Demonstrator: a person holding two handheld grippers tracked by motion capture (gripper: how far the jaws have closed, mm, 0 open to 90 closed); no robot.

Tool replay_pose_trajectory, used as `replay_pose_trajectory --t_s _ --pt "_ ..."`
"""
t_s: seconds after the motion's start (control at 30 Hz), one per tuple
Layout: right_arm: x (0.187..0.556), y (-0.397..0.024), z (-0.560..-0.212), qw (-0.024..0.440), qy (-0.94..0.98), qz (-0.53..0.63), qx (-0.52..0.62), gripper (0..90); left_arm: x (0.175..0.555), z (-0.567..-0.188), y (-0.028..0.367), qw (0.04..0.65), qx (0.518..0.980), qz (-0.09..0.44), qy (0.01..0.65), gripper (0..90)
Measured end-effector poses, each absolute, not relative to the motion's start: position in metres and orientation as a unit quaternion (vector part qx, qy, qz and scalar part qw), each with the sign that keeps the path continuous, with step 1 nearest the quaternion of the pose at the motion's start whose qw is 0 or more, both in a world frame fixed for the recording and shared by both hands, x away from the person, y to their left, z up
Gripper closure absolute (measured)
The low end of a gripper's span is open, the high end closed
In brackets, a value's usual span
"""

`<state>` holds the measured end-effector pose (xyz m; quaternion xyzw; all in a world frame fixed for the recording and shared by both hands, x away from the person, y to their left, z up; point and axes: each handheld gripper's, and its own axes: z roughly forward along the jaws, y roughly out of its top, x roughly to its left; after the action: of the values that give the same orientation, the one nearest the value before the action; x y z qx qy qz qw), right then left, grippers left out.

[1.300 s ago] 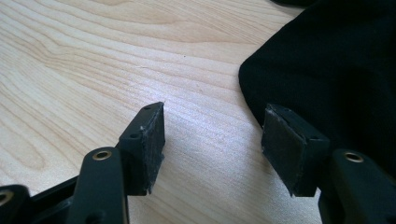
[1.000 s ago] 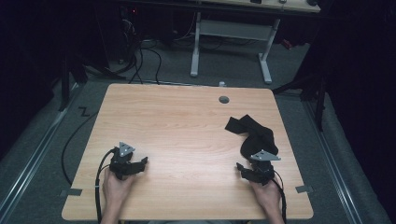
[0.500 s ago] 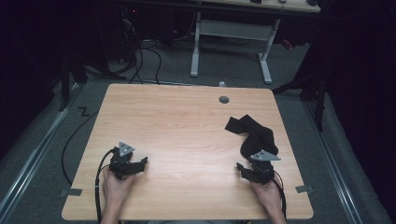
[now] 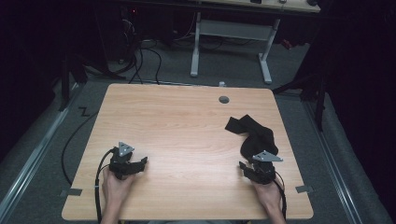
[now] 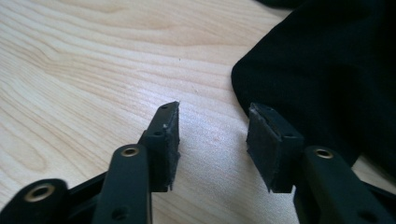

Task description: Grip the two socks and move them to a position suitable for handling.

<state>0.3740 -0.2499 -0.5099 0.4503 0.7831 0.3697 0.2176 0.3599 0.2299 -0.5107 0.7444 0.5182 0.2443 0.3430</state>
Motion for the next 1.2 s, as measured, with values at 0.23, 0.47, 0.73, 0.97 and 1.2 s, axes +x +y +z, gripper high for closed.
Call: replay_pose_trajectory --t_s 0.23,0.47,0.73,0.97,1.2 --pt "0.371 -0.257 -0.504 0.206 0.771 0.394 0.456 56.2 0.36 -0.511 0.23 0.343 0.744 0.245 0.519 26.9" --pt "0.372 -0.267 -0.496 0.215 0.755 0.409 0.465 57.6 0.36 -0.511 0.23 0.343 0.744 0.244 0.519 26.9" --pt "0.376 -0.279 -0.486 0.238 0.745 0.408 0.471 60.7 0.36 -0.511 0.231 0.348 0.74 0.242 0.522 28.1" --pt "0.385 -0.295 -0.478 0.254 0.73 0.404 0.489 60.4 0.36 -0.511 0.23 0.342 0.743 0.247 0.52 28.0" --pt "0.398 -0.315 -0.465 0.269 0.711 0.4 0.512 59.5 0.36 -0.511 0.23 0.342 0.742 0.247 0.521 28.1"
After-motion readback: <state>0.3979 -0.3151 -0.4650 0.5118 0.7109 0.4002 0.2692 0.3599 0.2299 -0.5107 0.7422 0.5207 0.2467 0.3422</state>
